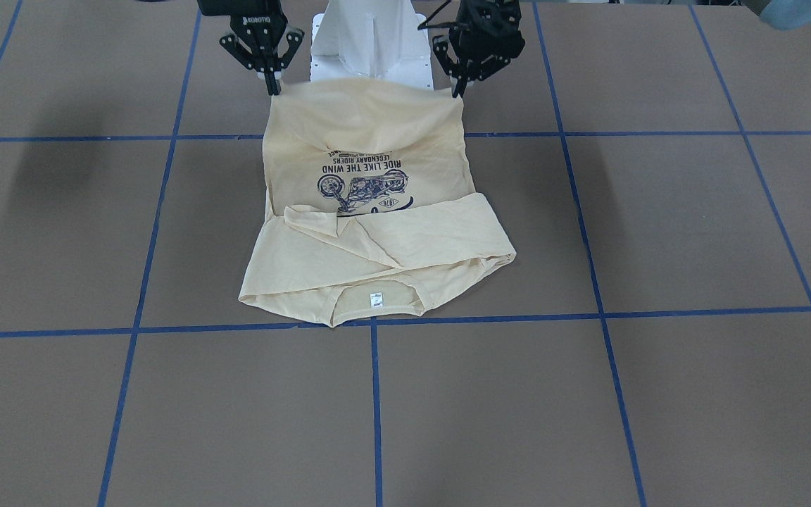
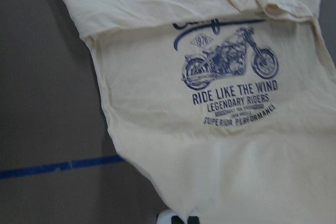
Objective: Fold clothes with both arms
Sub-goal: 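Lift the hem with both grippers and fold it toward the collar, then release the hem and raise the right gripper while the left gripper lowers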
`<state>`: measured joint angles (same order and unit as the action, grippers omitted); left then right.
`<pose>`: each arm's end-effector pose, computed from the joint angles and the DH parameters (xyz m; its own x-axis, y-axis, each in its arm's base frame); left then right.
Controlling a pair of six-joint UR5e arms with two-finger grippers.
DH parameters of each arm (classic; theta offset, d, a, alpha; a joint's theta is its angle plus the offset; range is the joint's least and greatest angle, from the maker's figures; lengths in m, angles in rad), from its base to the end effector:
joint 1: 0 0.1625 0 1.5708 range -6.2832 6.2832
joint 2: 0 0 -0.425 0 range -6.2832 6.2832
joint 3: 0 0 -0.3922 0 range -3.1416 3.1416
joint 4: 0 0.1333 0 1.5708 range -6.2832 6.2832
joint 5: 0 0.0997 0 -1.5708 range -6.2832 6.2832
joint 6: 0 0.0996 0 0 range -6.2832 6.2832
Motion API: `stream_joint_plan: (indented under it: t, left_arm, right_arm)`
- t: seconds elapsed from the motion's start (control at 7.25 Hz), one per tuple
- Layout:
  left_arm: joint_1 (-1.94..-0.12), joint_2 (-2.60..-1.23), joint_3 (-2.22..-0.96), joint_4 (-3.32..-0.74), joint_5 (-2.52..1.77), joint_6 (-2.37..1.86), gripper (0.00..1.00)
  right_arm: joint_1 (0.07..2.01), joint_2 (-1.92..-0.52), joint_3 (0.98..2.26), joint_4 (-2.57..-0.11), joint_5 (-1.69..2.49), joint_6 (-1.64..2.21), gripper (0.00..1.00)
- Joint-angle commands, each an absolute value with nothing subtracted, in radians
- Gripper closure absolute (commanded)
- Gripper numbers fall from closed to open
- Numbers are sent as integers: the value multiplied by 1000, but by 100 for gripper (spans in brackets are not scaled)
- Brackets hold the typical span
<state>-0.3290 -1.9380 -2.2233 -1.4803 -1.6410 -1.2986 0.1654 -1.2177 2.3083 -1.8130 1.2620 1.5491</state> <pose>0.4297 -0.2802 0.2046 0.6179 0.0724 -0.7829 0.1069 0.9788 0.1750 -0.4320 -0.2379 0.2014 0.6603 0.0893 0.7457 -0.3675 0.9043 0.2172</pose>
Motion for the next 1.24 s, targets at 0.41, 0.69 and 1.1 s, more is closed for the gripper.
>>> stream_joint_plan:
  t: [0.41, 0.69, 1.1]
  left_arm:
    - [-554, -2003, -2161, -1483, -1637, -1143, 100]
    - [-560, -2005, -2088, -1486, -1623, -1144, 100]
    - [-561, -2009, -1840, -1711, -1549, -1143, 100]
  right_arm:
    - [416, -1115, 2202, -1721, 1370, 1439, 100]
    - [471, -1085, 2081, -1721, 1373, 1382, 100]
    - [521, -1042, 1780, -1487, 1373, 1349, 100]
